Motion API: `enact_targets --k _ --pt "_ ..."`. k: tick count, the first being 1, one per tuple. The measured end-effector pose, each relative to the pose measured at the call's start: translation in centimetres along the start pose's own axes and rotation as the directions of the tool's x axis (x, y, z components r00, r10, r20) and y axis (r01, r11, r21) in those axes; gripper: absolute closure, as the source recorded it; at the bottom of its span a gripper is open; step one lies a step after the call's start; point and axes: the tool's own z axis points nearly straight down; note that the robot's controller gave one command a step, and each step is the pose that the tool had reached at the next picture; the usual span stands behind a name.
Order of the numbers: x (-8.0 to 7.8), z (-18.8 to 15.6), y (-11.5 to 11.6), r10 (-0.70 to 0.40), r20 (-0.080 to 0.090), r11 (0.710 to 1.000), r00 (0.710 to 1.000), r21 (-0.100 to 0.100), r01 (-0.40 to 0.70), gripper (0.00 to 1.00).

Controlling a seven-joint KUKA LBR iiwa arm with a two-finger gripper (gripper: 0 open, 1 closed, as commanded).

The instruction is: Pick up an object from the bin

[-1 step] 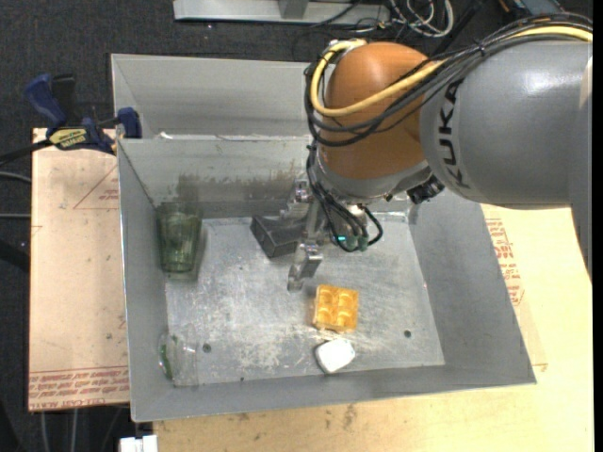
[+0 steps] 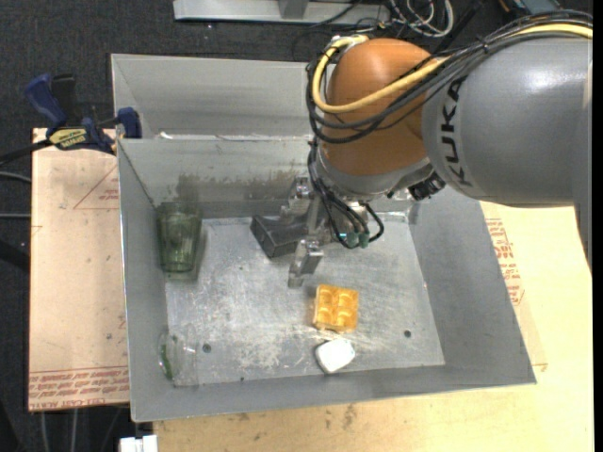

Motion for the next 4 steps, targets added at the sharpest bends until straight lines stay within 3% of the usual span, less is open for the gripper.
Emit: enact_targets --k 1,2,3,4 --pt "-4.1 1.9 -4.3 -0.017 0.005 1.0 1.0 -0.001 0.017 0.0" --pt "-5.2 4.0 -5.9 -0.118 0.002 0.993 0.993 0.003 0.118 0.0" --pt "-6.6 10.7 -3.7 -0.06 0.041 0.998 0.997 0.002 0.06 1.0" --pt "-6.4 11.2 -3.4 -0.06 0.04 0.998 0.997 -0.003 0.06 0.0"
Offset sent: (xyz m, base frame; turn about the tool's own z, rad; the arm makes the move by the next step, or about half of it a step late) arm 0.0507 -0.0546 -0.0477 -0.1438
